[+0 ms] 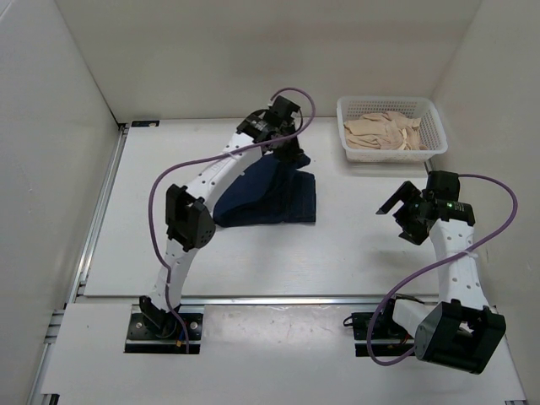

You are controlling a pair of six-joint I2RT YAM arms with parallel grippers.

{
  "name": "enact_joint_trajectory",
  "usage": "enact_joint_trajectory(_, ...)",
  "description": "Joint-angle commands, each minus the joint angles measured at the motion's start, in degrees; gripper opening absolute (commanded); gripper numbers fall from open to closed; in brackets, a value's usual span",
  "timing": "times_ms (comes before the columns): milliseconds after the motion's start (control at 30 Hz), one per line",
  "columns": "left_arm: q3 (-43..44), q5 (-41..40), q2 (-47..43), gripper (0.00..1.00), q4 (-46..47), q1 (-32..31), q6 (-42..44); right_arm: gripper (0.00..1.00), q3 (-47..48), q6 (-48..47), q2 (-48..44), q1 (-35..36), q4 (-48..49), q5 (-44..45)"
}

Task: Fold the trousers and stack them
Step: Fold the trousers

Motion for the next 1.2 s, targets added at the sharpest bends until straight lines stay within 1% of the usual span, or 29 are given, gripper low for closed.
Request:
enact_joint_trajectory(0, 6.21, 4.90, 5.02, 0.54, 4.57, -4.03, 2.65, 0.98, 0.05, -1.79, 0.09, 0.09, -0.35, -0.18)
enact_joint_trajectory(33, 12.15, 10.93, 9.22, 0.66, 2.31, -4.03, 2.68, 0.98, 0.05, -1.80, 0.62, 0.09, -0.35, -0.96)
enact_joint_trajectory(67, 14.12, 12.30, 10.30, 0.75, 0.28, -3.08, 3.38, 1.00, 0.05, -2.32, 0.62, 0.09, -0.35, -1.58)
enact_joint_trajectory(100, 14.75, 12.31, 10.31, 0.81, -2.00, -2.46, 3.38, 1.00, 0.05, -3.02, 1.23, 0.09, -0.35, -2.89)
enact_joint_trajectory(133, 12.50, 12.31, 9.36, 0.85, -2.02, -0.80, 4.25, 1.00, 0.05, -3.03, 1.76, 0.09, -0.35, -3.51)
enact_joint_trajectory(200, 7.40, 11.53, 2.34, 0.85, -1.24, 0.97, 4.88, 1.00, 0.58, -3.73, 2.46, 0.09, 0.18, -4.91)
enact_joint_trajectory(233, 2.68, 10.65, -0.47, 0.85, 0.42, 2.37, 6.18, 1.00, 0.58, -4.34, 2.47, 0.09, 0.88, -5.70)
enact_joint_trajectory(267, 1.24, 9.86, -5.28, 0.85, 0.44, 2.90, 6.20, 1.00, 0.58, -4.34, 3.25, 0.61, 0.88, -7.28)
enact_joint_trajectory(300, 0.01, 9.15, -7.42, 0.85, 0.44, 3.52, 6.98, 0.98, 0.58, -4.34, 4.04, 1.13, 2.71, -8.34)
enact_joint_trajectory(333, -2.62, 8.36, -9.36, 0.83, 0.44, 4.74, 7.68, 0.95, 1.27, -4.34, 4.57, 2.71, 3.69, -9.39)
enact_joint_trajectory(367, -4.30, 8.36, -13.03, 0.82, 0.44, 5.45, 7.69, 0.95, 1.80, -4.34, 5.97, 3.94, 4.83, -10.27)
enact_joint_trajectory(400, -6.05, 8.35, -14.72, 0.73, 0.44, 6.24, 8.47, 0.94, 2.50, -3.82, 7.11, 5.52, 6.41, -10.89)
enact_joint_trajectory(433, -7.64, 7.57, -16.13, 0.71, 0.44, 7.64, 9.09, 0.94, 3.55, -3.82, 8.60, 9.36, 6.94, -10.90)
enact_joint_trajectory(467, -11.22, 5.91, -18.84, 0.67, 0.44, 8.44, 9.62, 0.92, 6.35, -3.82, 12.36, 11.58, 6.95, -10.90)
enact_joint_trajectory(500, -13.34, 4.94, -20.26, 0.61, 0.44, 9.32, 10.32, 0.92, 8.12, -3.82, 14.57, 13.77, 6.95, -10.20)
enact_joint_trajectory(533, -15.63, 4.14, -21.58, 0.55, 0.44, 10.37, 10.33, 0.89, 10.05, -3.82, 16.68, 17.80, 6.95, -10.19)
enact_joint_trajectory(567, -20.44, 2.74, -23.77, 0.50, 0.44, 12.64, 11.11, 0.86, 13.72, -3.82, 20.53, 19.75, 6.95, -9.50)
enact_joint_trajectory(600, -22.75, 2.03, -24.75, 0.45, 0.44, 13.62, 11.81, 0.84, 15.33, -4.43, 22.14, 21.43, 6.95, -8.80)
enact_joint_trajectory(633, -24.95, 1.33, -25.45, 0.37, 0.44, 14.68, 11.82, 0.82, 16.82, -4.43, 23.63, 24.49, 6.95, -8.27)
enact_joint_trajectory(667, -29.84, 0.71, -25.98, 0.10, 0.44, 16.34, 12.43, 0.73, 19.27, -4.43, 26.52, 25.91, 6.95, -7.57)
enact_joint_trajectory(700, -32.59, 0.71, -26.60, 0.10, 1.48, 17.05, 12.44, 0.67, 20.43, -4.43, 28.29, 27.84, 7.47, -8.25)
enact_joint_trajectory(733, -35.57, 1.58, -27.47, 0.10, 4.36, 18.19, 12.44, 0.55, 21.48, -4.43, 32.48, 28.55, 8.26, -9.48)
enact_joint_trajectory(767, -38.56, 2.81, -27.48, 0.10, 6.13, 18.20, 12.44, 0.47, 22.89, -4.43, 34.87, 29.17, 8.27, -10.19)
enact_joint_trajectory(800, -43.55, 5.25, -27.48, 0.10, 7.45, 18.72, 11.83, 0.39, 25.68, -4.43, 37.07, 29.70, 8.27, -10.19)
enact_joint_trajectory(867, -46.84, 6.07, -25.21, 0.10, 9.13, 19.26, 11.21, 0.31, 27.46, -4.43, 42.34, 30.76, 8.27, -9.67)
enact_joint_trajectory(933, -49.74, 6.07, -21.53, 0.10, 10.54, 18.56, 10.15, 0.31, 28.00, -3.82, 45.17, 31.55, 9.15, -6.51)
enact_joint_trajectory(1033, -51.77, 5.45, -16.26, 0.10, 11.77, 17.76, 8.40, 0.30, 27.48, -3.03, 50.27, 32.16, 11.07, -5.80)
enact_joint_trajectory(1100, -53.17, 6.16, -14.74, 0.10, 11.77, 17.76, 7.78, 0.30, 26.85, -3.03, 52.82, 33.47, 11.08, -7.11)
enact_joint_trajectory(1167, -56.95, 5.29, -15.69, 0.10, 12.38, 16.19, 6.64, 0.30, 24.05, -3.64, 52.83, 34.44, 11.08, -7.91)
